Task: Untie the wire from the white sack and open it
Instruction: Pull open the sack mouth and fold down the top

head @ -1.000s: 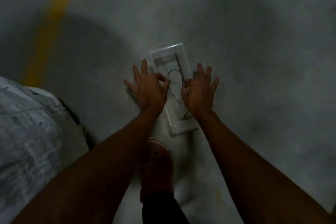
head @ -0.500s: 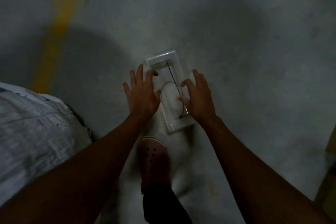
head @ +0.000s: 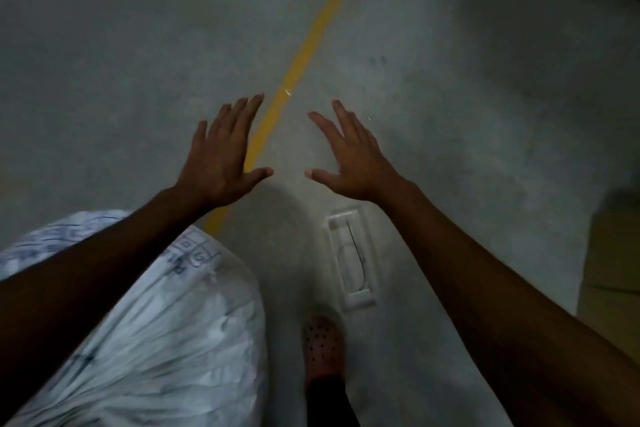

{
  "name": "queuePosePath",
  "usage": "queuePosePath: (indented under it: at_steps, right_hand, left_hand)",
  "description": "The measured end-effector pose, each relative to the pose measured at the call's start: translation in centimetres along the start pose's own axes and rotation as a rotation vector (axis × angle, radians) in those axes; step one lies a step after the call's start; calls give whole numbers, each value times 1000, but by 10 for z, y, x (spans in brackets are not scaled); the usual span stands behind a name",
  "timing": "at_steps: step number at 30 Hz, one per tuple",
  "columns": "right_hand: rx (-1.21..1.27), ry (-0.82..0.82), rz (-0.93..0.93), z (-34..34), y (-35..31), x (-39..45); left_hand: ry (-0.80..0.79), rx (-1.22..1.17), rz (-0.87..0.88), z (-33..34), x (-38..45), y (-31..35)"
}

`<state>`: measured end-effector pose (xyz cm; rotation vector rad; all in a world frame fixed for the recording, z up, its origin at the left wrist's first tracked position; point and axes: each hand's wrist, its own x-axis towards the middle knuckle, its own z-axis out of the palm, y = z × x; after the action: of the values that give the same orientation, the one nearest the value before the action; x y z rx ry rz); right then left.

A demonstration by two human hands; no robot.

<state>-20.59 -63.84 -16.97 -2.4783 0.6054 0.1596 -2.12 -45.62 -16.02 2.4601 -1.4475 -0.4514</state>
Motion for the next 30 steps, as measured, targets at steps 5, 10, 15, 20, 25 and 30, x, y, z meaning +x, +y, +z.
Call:
queuePosePath:
  at_steps: [5,10,15,20,25,30]
  right_hand:
    - [-55,-1,-276,-34,-148,16]
    - [-82,-130,-511,7,-279,-1]
    - [-128,-339,-657,86,-373,-38]
    - [-187,-536,-770,159,-423,-77]
    - [-261,-618,-800,204,-445,-88]
    - [-482,-599,-1061,209,-462,-75]
  left_hand:
    - [76,-13,-68,-126,-105,-71]
    - [128,-72,-229,-178,-256,-138]
    - [179,-178,-387,-165,-392,-186]
    - [249,-326,-490,-114,-485,-201]
    - [314,-502,-617,-64,-522,-188]
    - [408,-560,-732,-53,-533,-173]
